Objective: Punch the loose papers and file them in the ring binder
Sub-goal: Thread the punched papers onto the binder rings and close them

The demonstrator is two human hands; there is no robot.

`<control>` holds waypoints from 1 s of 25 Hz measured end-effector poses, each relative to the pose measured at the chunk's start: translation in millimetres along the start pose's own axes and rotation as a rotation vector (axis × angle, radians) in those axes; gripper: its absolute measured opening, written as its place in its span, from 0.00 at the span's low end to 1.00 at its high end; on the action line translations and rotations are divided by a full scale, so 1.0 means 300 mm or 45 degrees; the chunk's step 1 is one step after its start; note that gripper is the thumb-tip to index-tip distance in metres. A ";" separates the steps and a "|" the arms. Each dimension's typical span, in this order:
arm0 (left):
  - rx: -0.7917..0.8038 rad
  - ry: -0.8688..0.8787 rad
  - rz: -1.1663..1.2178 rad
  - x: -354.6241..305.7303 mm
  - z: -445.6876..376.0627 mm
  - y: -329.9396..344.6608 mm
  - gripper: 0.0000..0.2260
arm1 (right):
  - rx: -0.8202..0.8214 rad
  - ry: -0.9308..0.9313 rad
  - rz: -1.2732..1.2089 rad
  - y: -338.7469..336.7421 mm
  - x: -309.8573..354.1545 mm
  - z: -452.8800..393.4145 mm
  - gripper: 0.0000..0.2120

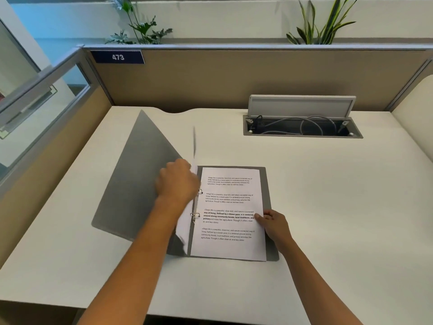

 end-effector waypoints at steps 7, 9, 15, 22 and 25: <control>0.172 0.210 0.062 -0.226 0.099 0.210 0.10 | -0.028 -0.031 0.021 0.002 -0.002 0.005 0.07; 0.287 0.225 0.230 -0.223 0.115 0.273 0.18 | -0.043 -0.062 0.066 0.002 0.003 0.008 0.07; 0.309 0.116 0.282 -0.056 0.090 0.390 0.23 | -0.094 -0.067 0.087 -0.001 0.006 0.009 0.12; 0.212 -0.066 0.142 0.146 0.039 0.469 0.17 | -0.350 -0.266 0.160 0.003 0.014 0.045 0.10; 0.235 0.021 0.121 0.157 0.046 0.505 0.19 | -0.337 -0.308 0.193 0.020 0.017 0.047 0.10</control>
Point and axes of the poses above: each hand's wrist, its own z-axis away from the middle knuckle, its own y-axis out of the palm, x = y × z, the point moved 1 cm from there along -z, towards the middle knuckle, and after that the axes turned 1 degree about y, right-handed, at the moved point
